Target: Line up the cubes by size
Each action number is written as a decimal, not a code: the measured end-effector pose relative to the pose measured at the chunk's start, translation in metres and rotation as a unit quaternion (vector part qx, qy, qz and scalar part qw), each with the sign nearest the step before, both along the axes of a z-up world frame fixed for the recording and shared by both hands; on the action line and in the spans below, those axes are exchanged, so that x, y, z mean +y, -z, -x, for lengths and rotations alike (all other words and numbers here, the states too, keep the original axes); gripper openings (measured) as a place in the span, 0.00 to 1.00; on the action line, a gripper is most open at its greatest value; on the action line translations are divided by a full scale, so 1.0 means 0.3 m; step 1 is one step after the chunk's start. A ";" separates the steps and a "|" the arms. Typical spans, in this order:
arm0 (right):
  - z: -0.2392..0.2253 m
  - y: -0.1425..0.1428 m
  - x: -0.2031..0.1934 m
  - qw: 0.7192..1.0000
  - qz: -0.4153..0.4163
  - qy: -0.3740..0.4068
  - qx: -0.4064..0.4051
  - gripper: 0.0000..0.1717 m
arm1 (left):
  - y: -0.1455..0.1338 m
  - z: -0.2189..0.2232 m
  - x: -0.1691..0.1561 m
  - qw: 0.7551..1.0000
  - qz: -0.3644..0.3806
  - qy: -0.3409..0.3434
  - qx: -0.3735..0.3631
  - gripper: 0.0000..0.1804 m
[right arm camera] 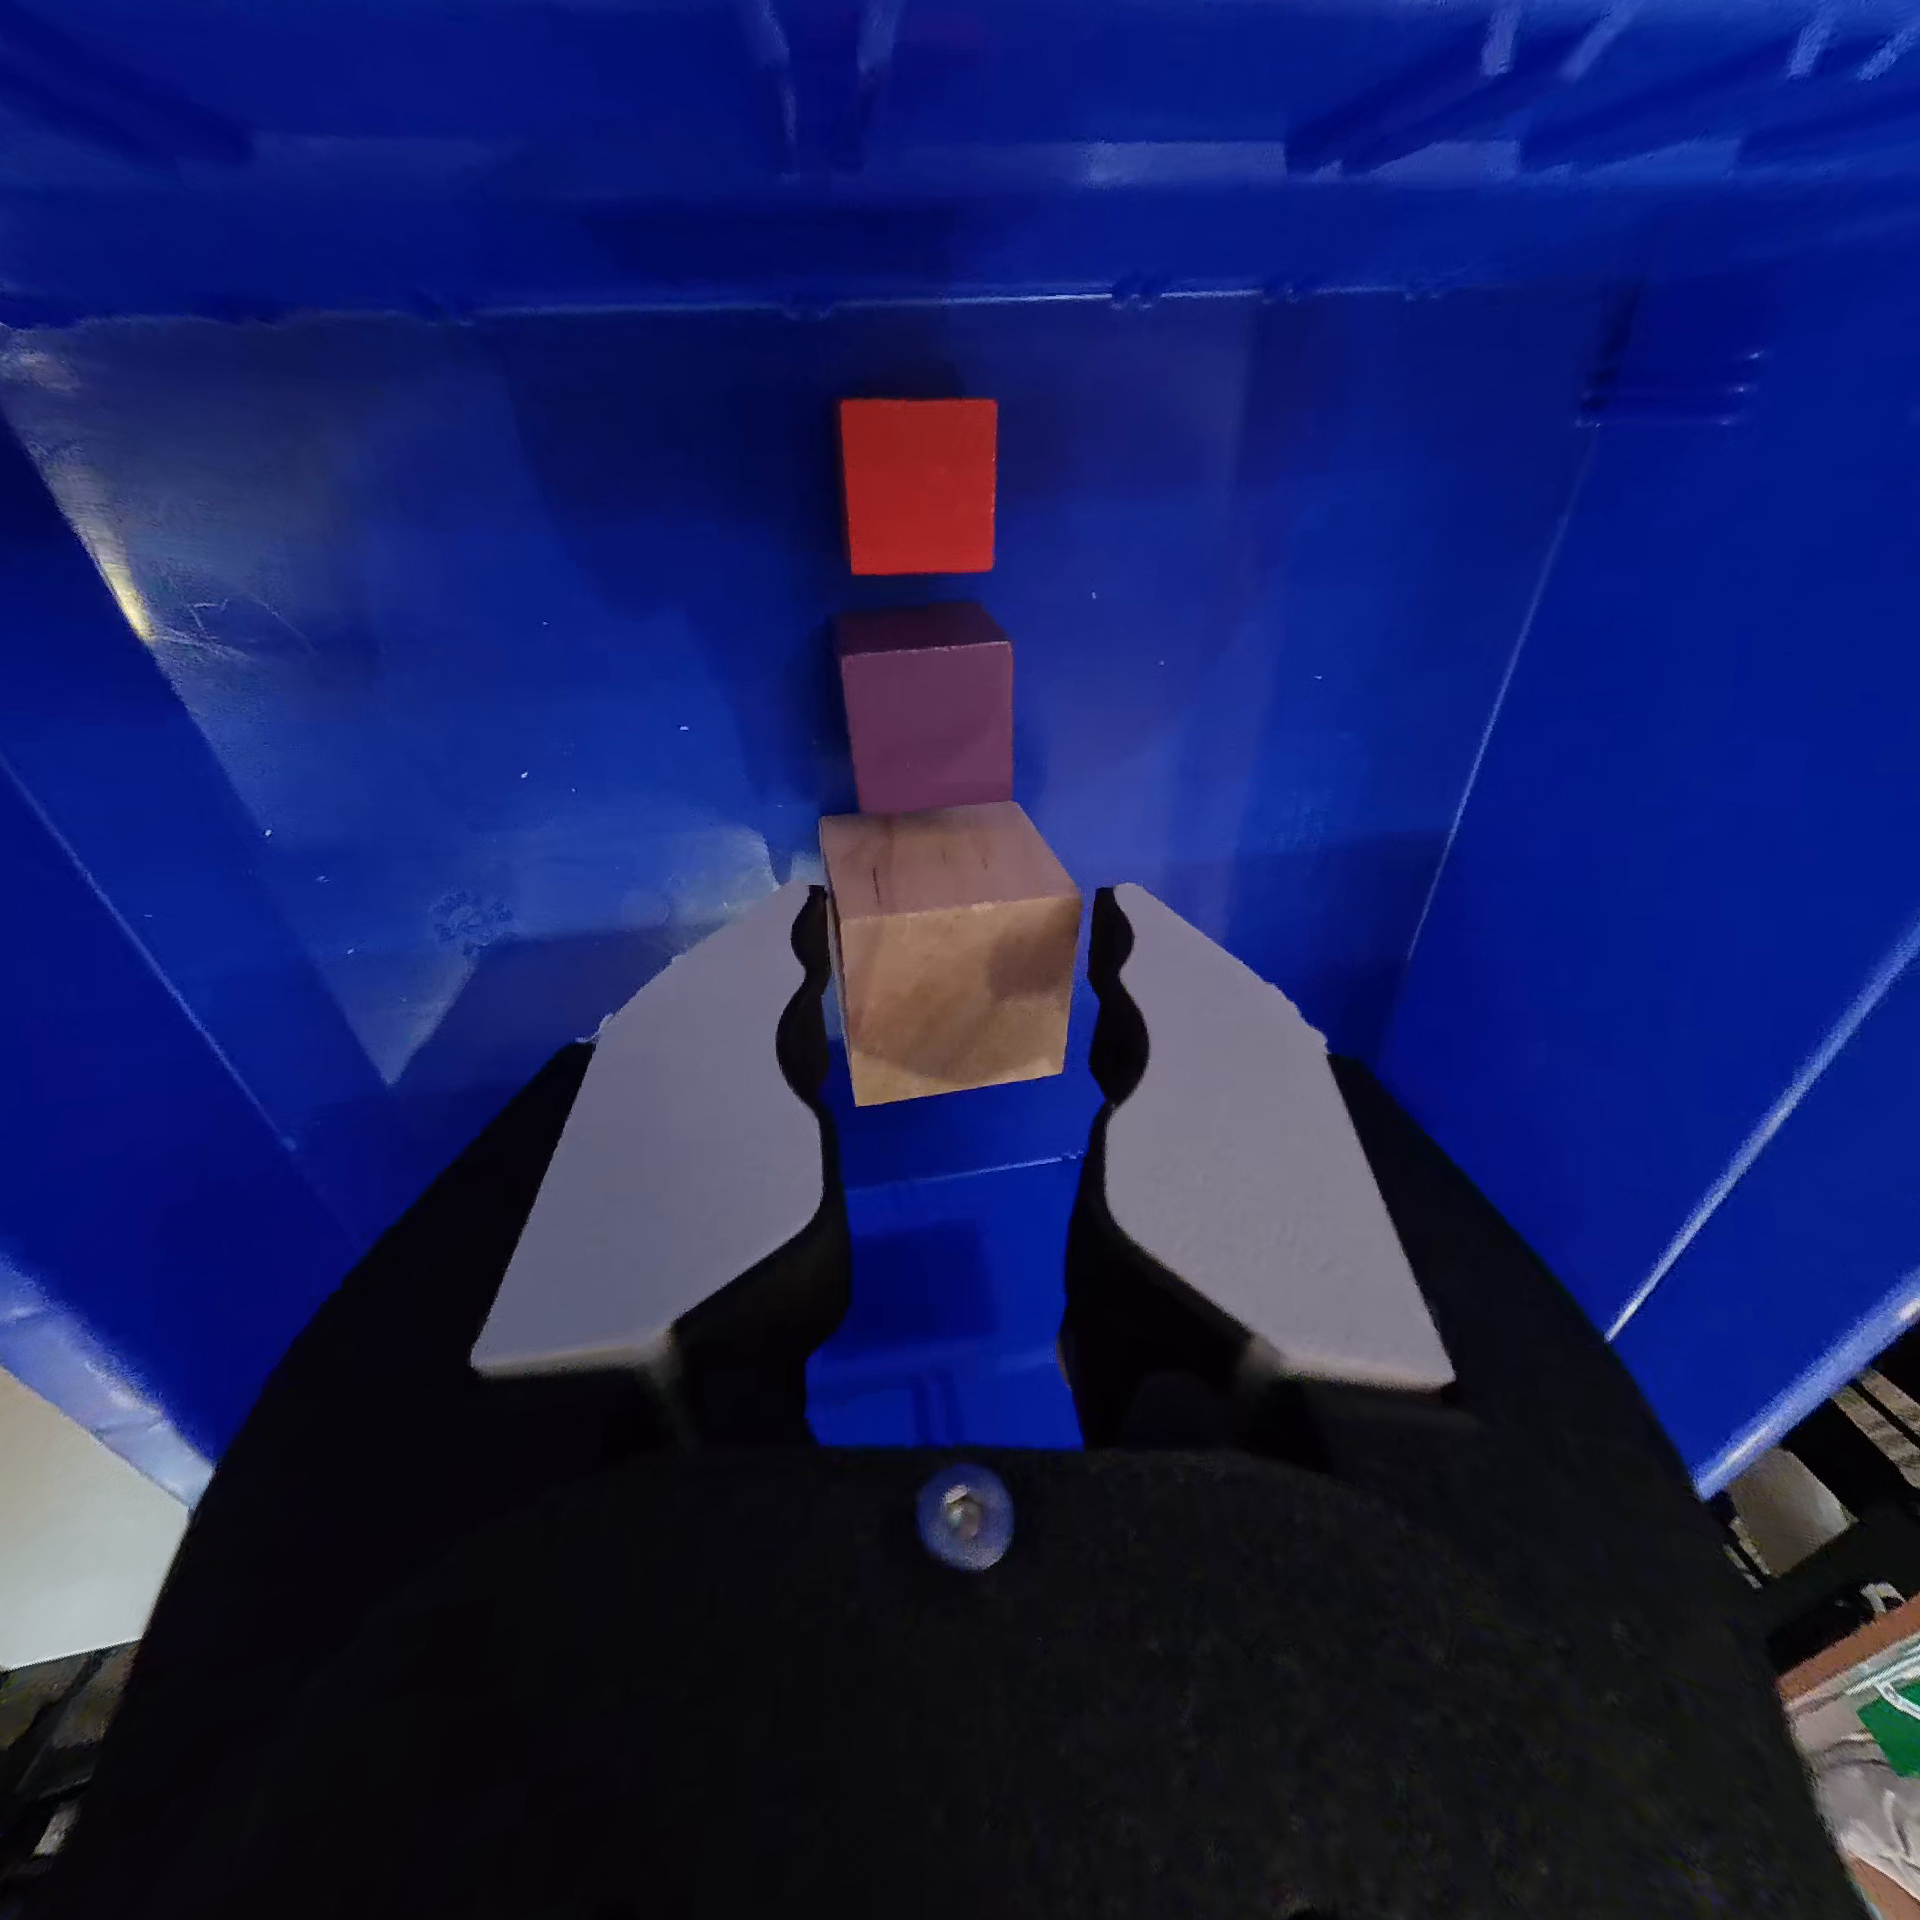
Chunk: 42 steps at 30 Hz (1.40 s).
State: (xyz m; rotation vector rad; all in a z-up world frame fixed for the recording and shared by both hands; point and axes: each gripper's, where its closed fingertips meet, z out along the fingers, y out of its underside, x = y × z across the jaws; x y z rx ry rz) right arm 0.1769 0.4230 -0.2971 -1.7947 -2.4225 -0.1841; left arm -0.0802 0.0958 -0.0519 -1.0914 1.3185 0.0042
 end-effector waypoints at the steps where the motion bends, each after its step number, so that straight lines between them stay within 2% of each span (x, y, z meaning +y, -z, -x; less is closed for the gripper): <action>1: 0.002 -0.005 0.001 1.000 -0.002 0.002 0.003 0.29 | 0.000 0.000 0.001 1.000 0.000 -0.001 0.001 0.00; 6: 0.022 -0.100 0.002 0.998 -0.045 0.003 0.039 0.29 | 0.000 0.011 0.008 1.000 -0.002 -0.007 0.002 0.00; 10: 0.066 -0.255 -0.037 0.987 -0.127 -0.003 0.094 0.26 | -0.014 0.028 0.007 1.000 -0.006 -0.013 -0.001 0.00; 13: 0.104 -0.394 -0.097 0.967 -0.211 0.007 0.142 0.25 | -0.029 0.042 0.008 1.000 -0.016 -0.023 -0.003 0.00; 18: 0.227 -0.571 -0.335 0.930 -0.264 -0.007 0.254 0.16 | -0.043 0.056 0.007 0.999 -0.022 -0.031 -0.004 0.00; 24: 0.470 -0.657 -0.642 0.878 -0.213 -0.046 0.427 0.04 | -0.080 0.125 0.008 0.997 -0.044 -0.070 0.003 0.00; 27: 0.601 -0.656 -0.744 0.840 -0.183 -0.056 0.507 0.01 | -0.114 0.211 0.011 0.993 -0.056 -0.106 -0.004 0.00; 29: 0.681 -0.623 -0.776 0.821 -0.164 -0.044 0.545 0.01 | -0.130 0.265 0.011 0.990 -0.059 -0.125 -0.010 0.01; 31: 0.755 -0.563 -0.811 0.814 -0.138 -0.043 0.562 0.00 | -0.127 0.314 0.018 0.987 -0.058 -0.149 0.000 0.02; 34: 0.849 -0.486 -0.854 0.784 -0.079 -0.005 0.616 0.00 | -0.109 0.392 0.037 0.980 -0.053 -0.189 0.021 0.03; 38: 0.925 -0.336 -0.873 0.763 -0.047 0.025 0.645 0.00 | -0.079 0.500 0.061 0.974 -0.033 -0.222 0.027 0.05; 40: 0.943 -0.269 -0.871 0.763 -0.057 0.020 0.643 0.00 | -0.029 0.577 0.091 0.968 0.000 -0.247 0.038 0.11; 42: 0.958 -0.228 -0.884 0.763 -0.041 0.014 0.645 0.00 | 0.040 0.689 0.144 0.950 0.028 -0.307 0.056 0.23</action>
